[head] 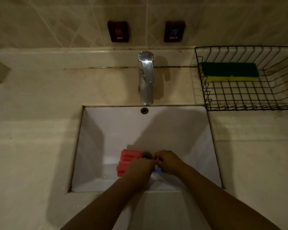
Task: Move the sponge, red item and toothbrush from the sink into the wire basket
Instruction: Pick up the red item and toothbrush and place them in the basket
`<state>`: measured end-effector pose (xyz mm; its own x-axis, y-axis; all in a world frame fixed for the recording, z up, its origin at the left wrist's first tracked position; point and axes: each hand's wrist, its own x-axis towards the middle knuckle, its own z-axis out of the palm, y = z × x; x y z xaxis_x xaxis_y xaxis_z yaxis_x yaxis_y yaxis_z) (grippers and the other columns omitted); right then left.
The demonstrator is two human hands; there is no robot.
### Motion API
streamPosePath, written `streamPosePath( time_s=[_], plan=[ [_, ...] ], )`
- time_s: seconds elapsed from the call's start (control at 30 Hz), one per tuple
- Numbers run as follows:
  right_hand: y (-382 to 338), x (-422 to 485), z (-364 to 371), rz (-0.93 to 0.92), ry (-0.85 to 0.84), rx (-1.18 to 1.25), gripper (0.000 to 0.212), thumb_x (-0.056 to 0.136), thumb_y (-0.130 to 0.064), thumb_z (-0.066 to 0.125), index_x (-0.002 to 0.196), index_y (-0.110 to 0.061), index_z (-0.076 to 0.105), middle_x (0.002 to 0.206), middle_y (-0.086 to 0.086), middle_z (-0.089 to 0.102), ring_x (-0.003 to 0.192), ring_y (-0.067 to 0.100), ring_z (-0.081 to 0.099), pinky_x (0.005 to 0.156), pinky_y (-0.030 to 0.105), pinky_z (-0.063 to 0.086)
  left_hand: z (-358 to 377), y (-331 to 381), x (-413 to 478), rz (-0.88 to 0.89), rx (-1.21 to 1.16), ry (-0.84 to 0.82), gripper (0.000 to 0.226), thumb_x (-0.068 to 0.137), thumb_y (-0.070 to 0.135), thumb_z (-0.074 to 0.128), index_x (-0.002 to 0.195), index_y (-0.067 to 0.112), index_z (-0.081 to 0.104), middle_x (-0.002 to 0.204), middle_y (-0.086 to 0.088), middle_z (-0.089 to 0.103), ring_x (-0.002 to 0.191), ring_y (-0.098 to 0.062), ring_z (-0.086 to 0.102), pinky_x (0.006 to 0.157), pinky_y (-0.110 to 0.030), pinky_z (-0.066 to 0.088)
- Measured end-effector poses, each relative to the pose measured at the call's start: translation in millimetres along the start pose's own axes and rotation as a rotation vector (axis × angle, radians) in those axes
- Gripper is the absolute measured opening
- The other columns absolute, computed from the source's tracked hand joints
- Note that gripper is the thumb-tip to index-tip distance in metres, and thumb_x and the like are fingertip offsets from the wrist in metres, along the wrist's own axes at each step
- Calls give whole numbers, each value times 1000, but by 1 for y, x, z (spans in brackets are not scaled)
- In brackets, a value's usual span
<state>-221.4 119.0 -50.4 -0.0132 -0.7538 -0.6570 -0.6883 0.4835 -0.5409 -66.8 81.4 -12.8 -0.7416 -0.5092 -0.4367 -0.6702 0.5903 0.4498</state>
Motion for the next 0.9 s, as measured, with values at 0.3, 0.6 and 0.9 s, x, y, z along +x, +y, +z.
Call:
streamPosePath(
  time_s=[0.3, 0.6, 0.9],
  plan=[
    [-20, -37, -41, -73, 338, -74, 22, 95, -26, 54, 84, -12, 67, 82, 8, 67, 72, 21, 59, 62, 31, 41, -31, 26, -1, 43, -13, 177, 15, 98, 26, 54, 94, 21, 67, 94, 1, 71, 86, -14, 63, 90, -30, 45],
    [-43, -84, -99, -84, 515, -205, 24, 97, -28, 49, 82, -16, 63, 79, 4, 62, 73, 17, 56, 69, 32, 47, -86, 70, -2, 136, -31, 272, 13, 97, 28, 55, 93, 21, 66, 93, 2, 69, 86, -11, 61, 88, -27, 47],
    [-72, -138, -169, -165, 817, -236, 30, 93, -27, 59, 63, -22, 56, 63, -7, 54, 58, 8, 47, 50, 19, 28, -160, 113, -5, 324, 65, 457, 28, 101, 32, 43, 101, 16, 66, 102, -3, 70, 91, -18, 60, 93, -34, 42]
  ],
)
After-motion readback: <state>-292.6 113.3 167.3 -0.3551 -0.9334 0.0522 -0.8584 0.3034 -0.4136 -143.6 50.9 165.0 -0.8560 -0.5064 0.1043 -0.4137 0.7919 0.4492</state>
